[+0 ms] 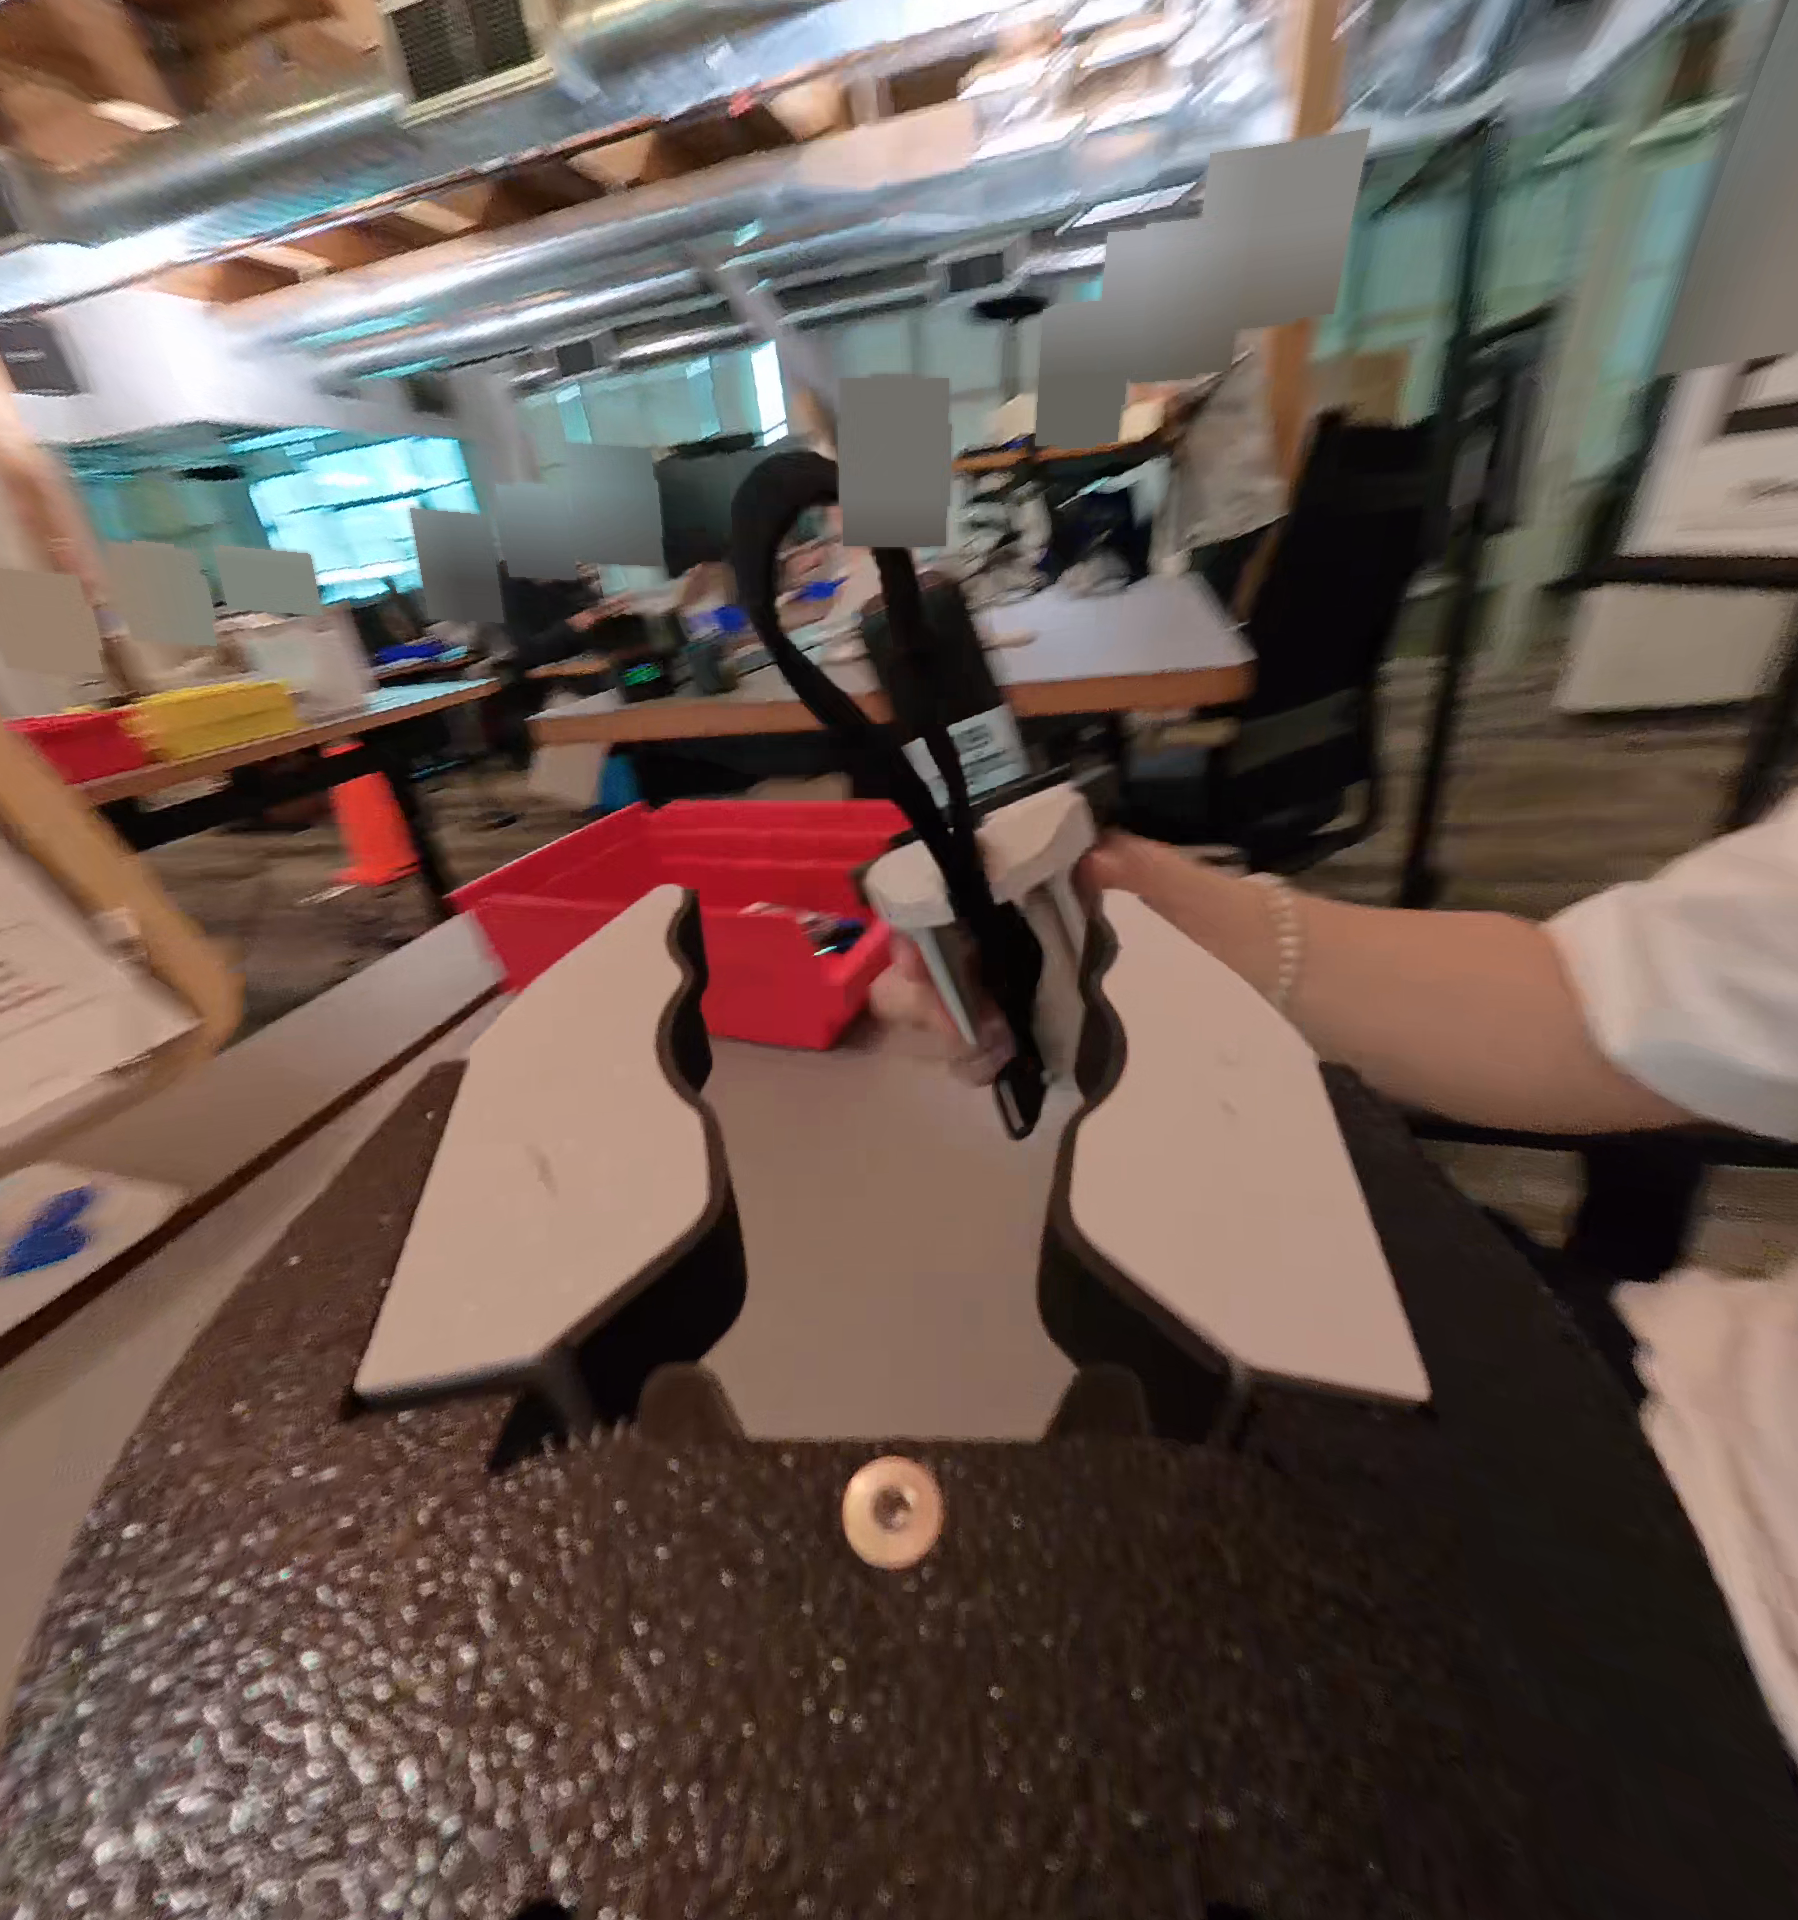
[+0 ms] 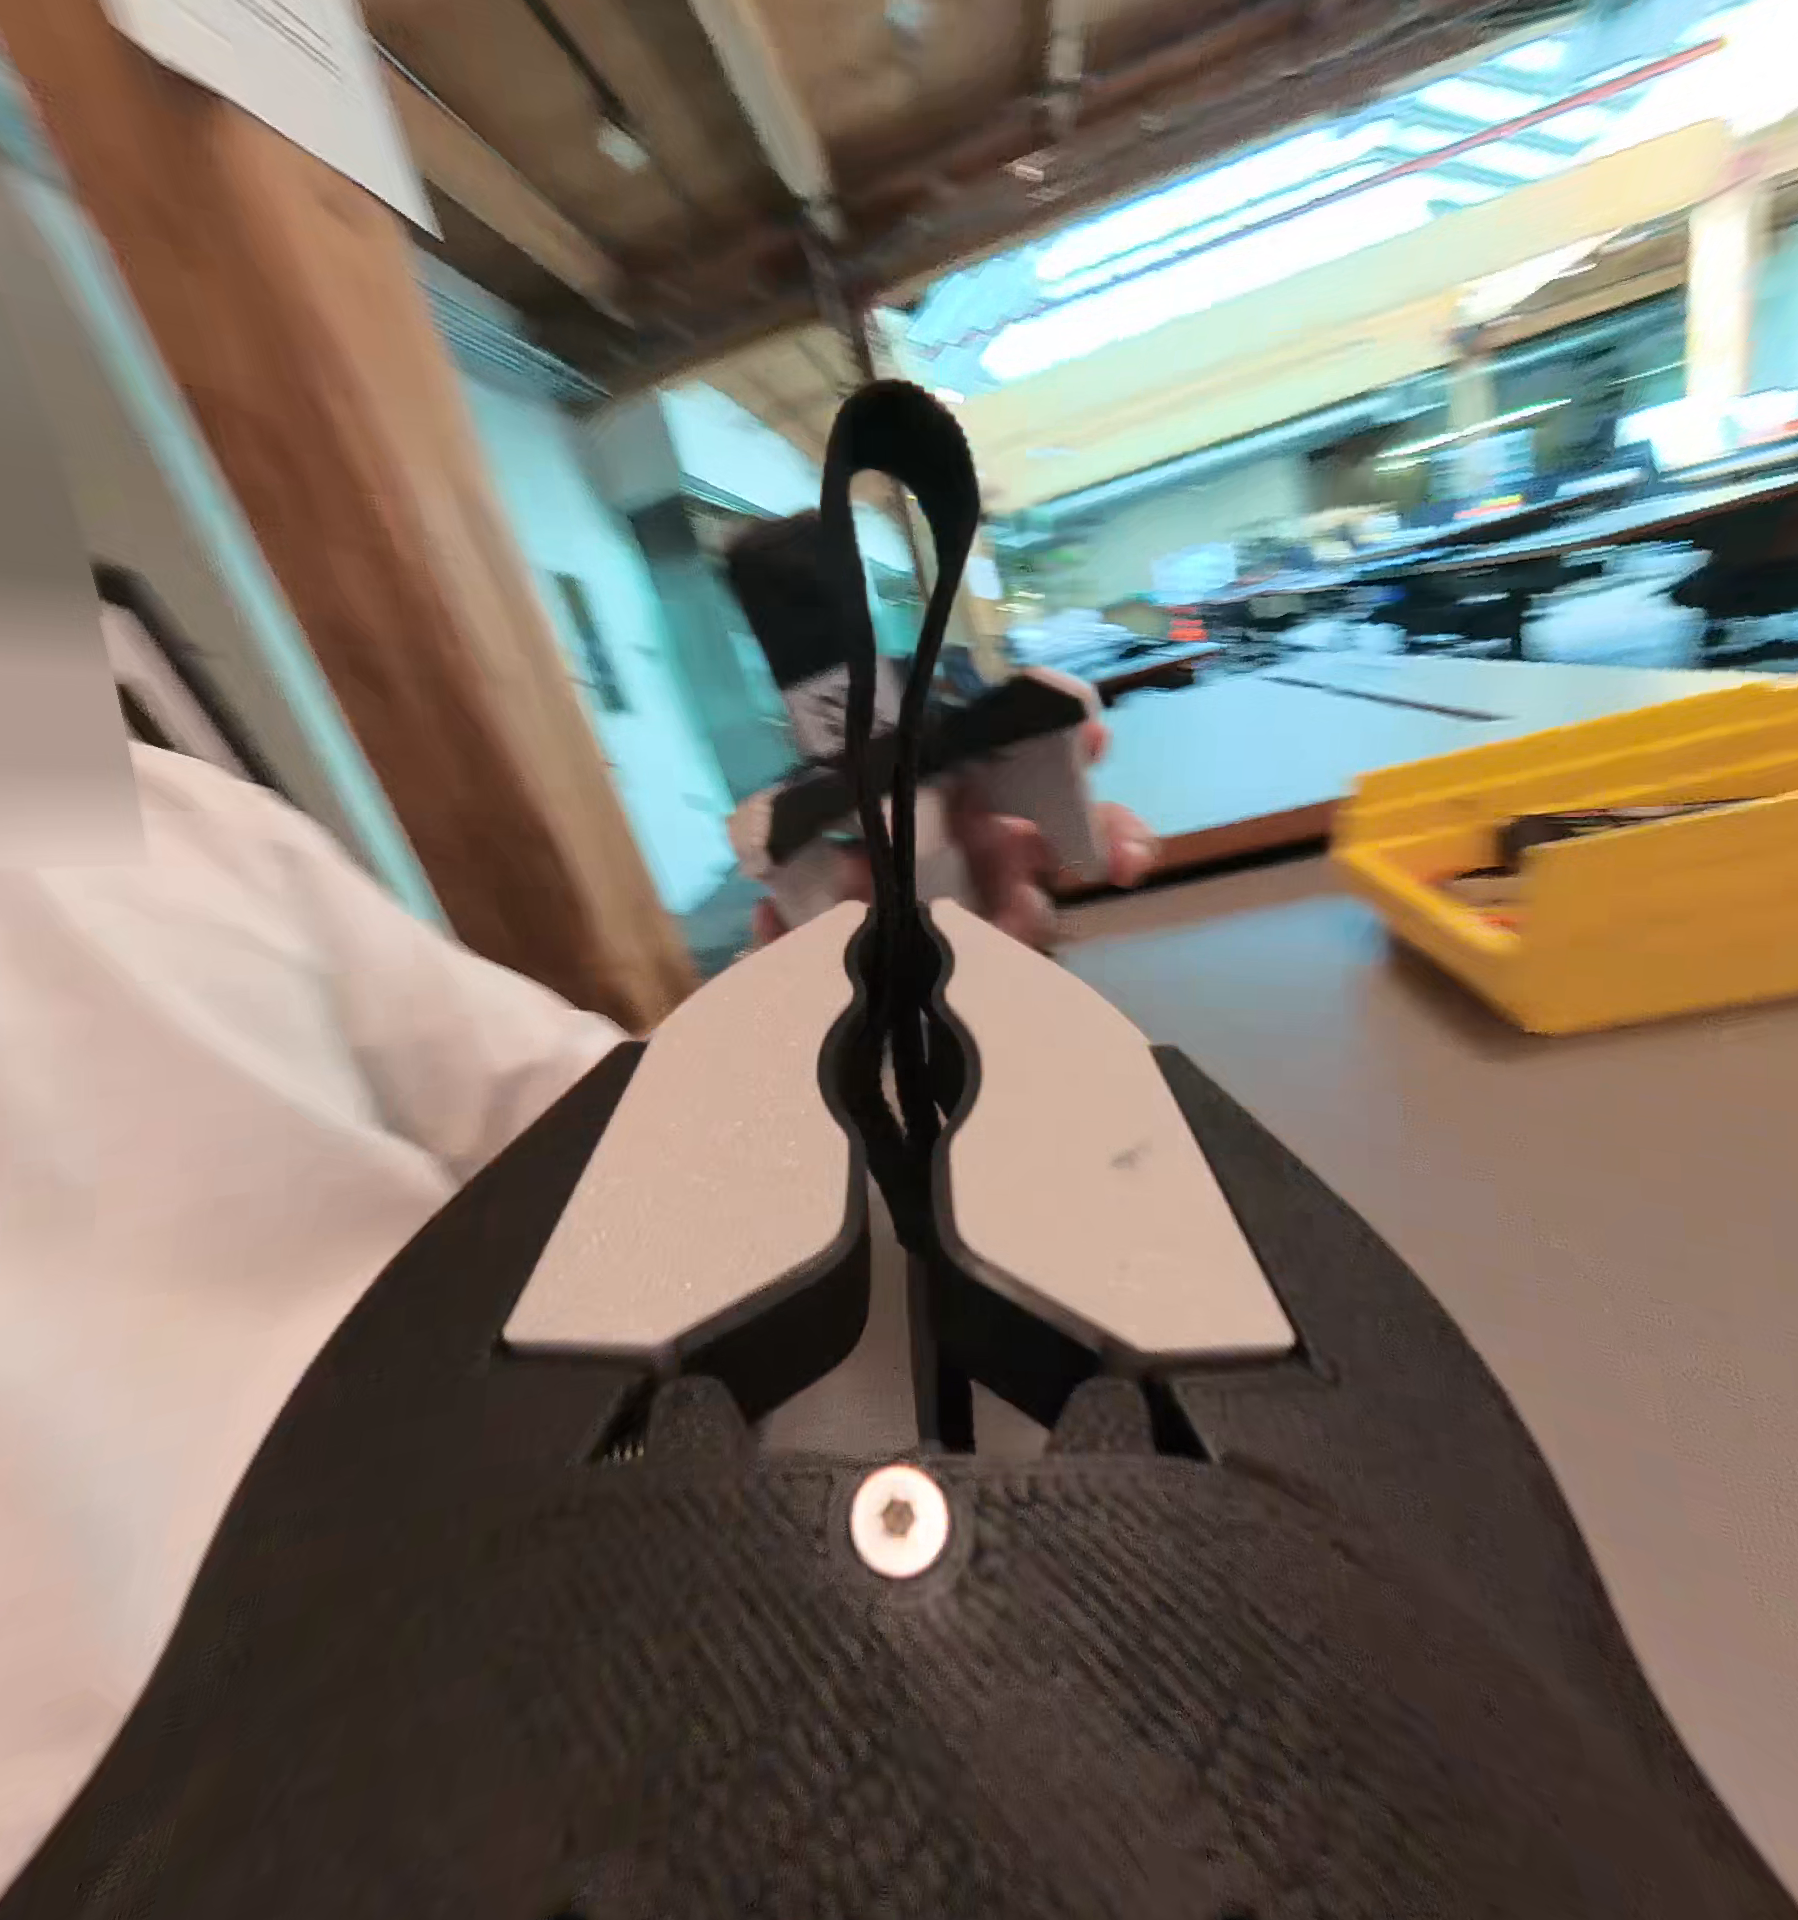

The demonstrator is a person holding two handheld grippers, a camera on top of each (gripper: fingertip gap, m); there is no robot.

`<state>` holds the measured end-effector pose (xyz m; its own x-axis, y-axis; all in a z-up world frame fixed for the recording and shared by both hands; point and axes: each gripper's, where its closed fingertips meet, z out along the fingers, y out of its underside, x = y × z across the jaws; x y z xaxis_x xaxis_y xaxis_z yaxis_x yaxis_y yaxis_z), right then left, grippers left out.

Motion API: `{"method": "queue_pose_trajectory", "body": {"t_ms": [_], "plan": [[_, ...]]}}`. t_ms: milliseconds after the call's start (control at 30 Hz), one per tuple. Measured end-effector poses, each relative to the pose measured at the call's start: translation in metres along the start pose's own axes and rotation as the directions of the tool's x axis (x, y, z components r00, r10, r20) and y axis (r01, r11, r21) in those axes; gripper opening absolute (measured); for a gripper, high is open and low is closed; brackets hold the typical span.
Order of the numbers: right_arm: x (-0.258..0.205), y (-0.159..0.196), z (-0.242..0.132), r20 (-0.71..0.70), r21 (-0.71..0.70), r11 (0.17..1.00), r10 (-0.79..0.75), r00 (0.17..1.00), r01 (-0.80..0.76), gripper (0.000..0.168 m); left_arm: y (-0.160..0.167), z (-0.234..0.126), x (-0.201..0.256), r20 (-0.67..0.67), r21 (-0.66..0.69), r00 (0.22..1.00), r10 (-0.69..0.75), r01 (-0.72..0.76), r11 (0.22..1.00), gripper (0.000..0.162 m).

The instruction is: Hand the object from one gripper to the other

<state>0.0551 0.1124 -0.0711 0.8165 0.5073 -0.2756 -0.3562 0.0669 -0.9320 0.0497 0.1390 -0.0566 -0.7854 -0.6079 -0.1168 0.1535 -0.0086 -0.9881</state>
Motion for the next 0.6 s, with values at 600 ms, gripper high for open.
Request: {"method": "queue_pose_trajectory", "body": {"t_ms": [600], "plan": [[0.004, 0.044, 0.02, 0.039, -0.143, 0.982, 0.126, 0.991, -0.12, 0.029, 0.011, 0.002, 0.032, -0.26, 0.063, 0.965, -0.023, 0.04, 0.997, 0.015]]}}
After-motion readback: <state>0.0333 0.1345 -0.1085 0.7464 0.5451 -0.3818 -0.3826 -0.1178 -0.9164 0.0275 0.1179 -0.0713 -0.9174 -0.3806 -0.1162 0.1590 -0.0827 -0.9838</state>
